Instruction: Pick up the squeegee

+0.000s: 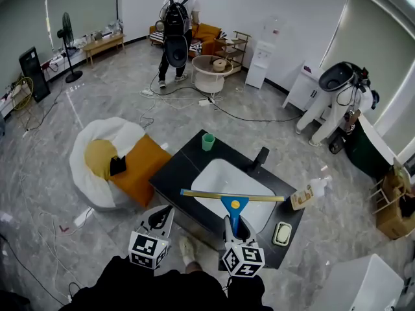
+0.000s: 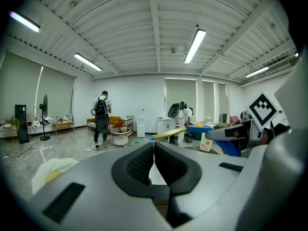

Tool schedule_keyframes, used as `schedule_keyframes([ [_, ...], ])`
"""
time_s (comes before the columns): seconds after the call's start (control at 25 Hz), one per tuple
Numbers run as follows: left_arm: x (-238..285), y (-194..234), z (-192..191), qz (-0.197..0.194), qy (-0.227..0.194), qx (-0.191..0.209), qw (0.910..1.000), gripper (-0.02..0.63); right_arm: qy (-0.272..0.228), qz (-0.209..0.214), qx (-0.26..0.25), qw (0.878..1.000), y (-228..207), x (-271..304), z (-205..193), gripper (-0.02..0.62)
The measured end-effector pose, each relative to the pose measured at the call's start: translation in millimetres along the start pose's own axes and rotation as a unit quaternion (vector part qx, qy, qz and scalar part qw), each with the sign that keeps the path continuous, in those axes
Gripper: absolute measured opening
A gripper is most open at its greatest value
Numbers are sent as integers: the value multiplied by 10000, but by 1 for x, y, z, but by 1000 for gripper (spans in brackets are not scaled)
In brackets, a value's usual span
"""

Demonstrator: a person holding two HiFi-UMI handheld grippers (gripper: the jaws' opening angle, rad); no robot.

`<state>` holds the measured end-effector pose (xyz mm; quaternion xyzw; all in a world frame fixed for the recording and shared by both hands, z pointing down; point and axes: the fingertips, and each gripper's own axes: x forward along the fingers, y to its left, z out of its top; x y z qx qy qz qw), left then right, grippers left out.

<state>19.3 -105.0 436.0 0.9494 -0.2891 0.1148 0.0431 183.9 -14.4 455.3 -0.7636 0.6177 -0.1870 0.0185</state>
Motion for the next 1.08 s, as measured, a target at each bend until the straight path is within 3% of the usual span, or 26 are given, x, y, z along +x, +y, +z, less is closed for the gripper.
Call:
schedule_keyframes([
  [1.08,22,-7,-4,-3,54,-27,10000,26,-37,101,33,9999,-15,12,6,150],
])
